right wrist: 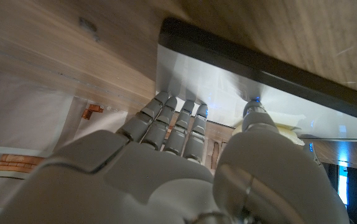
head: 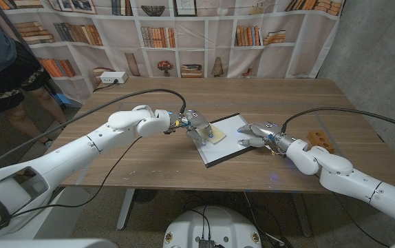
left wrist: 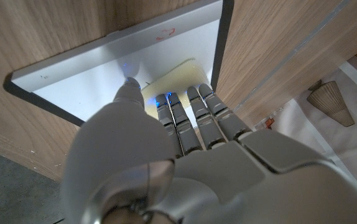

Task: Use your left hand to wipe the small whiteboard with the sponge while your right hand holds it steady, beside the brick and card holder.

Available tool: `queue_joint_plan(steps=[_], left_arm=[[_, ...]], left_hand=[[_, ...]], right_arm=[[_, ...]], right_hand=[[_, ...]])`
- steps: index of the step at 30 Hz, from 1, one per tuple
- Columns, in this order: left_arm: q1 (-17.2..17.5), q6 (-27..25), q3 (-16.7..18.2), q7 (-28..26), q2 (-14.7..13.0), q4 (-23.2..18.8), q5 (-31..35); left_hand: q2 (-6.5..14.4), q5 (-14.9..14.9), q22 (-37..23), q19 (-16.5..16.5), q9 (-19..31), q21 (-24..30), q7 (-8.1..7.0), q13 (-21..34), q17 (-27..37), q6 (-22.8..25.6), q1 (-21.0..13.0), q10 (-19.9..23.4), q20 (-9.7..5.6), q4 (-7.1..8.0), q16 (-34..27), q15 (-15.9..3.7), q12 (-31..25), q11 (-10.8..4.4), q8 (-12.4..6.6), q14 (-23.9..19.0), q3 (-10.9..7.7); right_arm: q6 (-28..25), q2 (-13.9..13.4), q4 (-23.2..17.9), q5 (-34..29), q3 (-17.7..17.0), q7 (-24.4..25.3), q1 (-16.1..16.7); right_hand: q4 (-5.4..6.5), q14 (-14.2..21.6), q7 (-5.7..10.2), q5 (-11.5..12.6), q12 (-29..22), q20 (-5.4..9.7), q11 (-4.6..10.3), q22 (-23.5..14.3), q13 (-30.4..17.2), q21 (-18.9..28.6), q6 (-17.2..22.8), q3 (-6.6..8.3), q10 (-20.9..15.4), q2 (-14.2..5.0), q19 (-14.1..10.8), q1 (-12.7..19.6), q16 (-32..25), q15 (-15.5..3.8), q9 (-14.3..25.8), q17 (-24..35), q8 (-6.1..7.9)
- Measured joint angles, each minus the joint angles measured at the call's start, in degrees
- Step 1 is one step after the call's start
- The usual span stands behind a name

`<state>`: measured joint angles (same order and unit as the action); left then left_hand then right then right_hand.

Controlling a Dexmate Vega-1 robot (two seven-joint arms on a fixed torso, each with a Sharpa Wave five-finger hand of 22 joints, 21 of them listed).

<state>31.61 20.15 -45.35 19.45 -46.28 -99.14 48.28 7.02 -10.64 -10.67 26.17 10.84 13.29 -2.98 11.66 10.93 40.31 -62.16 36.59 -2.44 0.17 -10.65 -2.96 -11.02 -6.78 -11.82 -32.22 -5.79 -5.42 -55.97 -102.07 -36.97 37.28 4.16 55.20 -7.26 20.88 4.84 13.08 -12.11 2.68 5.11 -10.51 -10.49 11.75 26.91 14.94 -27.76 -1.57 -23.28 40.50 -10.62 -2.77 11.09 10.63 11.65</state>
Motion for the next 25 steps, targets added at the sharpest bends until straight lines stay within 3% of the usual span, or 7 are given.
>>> queue_joint_plan(steps=[6, 8, 25], left_arm=[[0.0, 0.5, 0.0, -0.4, 0.2, 0.3, -0.1], [0.0, 0.6, 0.1, -0.5, 0.2, 0.4, -0.1], [-0.3, 1.7, 0.1, -0.6, 0.2, 0.4, 0.3]], left_hand=[[-0.4, 0.0, 0.0, 0.0, 0.0, 0.0, 0.0, 0.0, 0.0, 0.0, 0.4, 0.0, 0.0, 0.24, 0.0, 0.0, 0.0, 0.0, 0.0, 0.0, 0.24], [0.4, 0.0, 0.0, 0.0, 0.0, 0.0, 0.0, 0.0, 0.0, 0.0, 1.1, 0.0, 0.0, 0.24, 0.0, 0.0, 0.0, 0.0, 0.0, 0.0, 0.24], [0.1, 0.0, 0.0, -0.2, 0.0, 0.0, -0.21, 0.0, 0.0, 0.2, 0.2, 0.0, -0.21, -0.02, 0.0, -0.11, 0.0, 0.0, 0.0, 0.1, -0.34]], right_arm=[[-0.4, -0.1, -0.4, 0.0, -0.2, 0.1, 0.2], [-0.6, -0.1, -0.5, 0.0, -0.2, 0.1, 0.3], [-1.8, 0.2, -0.9, -0.2, -0.3, 0.6, 0.7]], right_hand=[[0.0, 0.0, 0.0, 0.0, -0.2, 0.0, 0.0, 0.0, 0.0, 0.0, 0.0, 0.0, 0.0, 0.0, 0.0, 0.0, 0.0, 0.0, 0.0, 0.0, 0.0], [0.0, 0.0, 0.0, 0.0, -0.2, 0.0, 0.0, 0.0, 0.0, 0.0, 0.0, 0.0, 0.0, 0.0, 0.0, 0.0, 0.0, 0.0, 0.0, 0.0, 0.0], [-0.26, 0.0, 0.0, 0.0, -0.2, 0.0, -0.03, 0.0, -0.1, -0.1, 0.0, 0.25, 0.0, 0.0, 0.0, 0.0, 0.0, -0.01, 0.0, 0.0, 0.0]])
